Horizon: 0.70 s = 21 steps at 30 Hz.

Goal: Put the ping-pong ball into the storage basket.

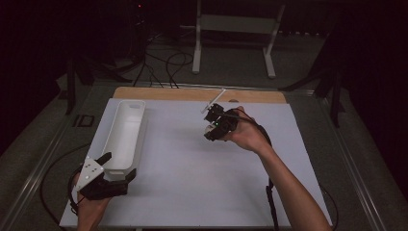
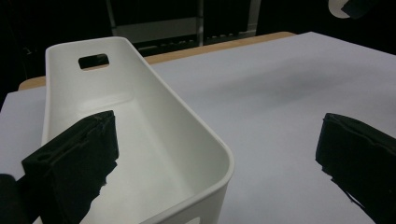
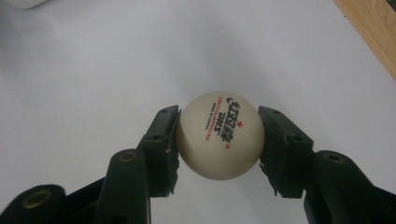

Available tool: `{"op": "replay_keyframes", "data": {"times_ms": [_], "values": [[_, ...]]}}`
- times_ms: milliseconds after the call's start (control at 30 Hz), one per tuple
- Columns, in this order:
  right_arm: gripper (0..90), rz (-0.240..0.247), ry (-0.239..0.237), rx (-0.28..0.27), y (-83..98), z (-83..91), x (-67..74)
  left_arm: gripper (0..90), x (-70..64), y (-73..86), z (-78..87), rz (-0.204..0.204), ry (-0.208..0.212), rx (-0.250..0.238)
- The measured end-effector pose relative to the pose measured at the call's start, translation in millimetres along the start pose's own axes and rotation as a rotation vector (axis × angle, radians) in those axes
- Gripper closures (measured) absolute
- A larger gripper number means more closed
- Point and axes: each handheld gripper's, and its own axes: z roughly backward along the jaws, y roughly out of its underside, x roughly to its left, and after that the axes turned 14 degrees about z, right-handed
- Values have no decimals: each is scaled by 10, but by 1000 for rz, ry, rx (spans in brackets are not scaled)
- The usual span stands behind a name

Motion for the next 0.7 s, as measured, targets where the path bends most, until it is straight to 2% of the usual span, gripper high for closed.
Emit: {"op": "replay_keyframes", "data": {"times_ms": [700], "values": [[505, 11, 0, -7, -214, -18, -38, 0, -1, 1, -1, -1, 1, 1]]}}
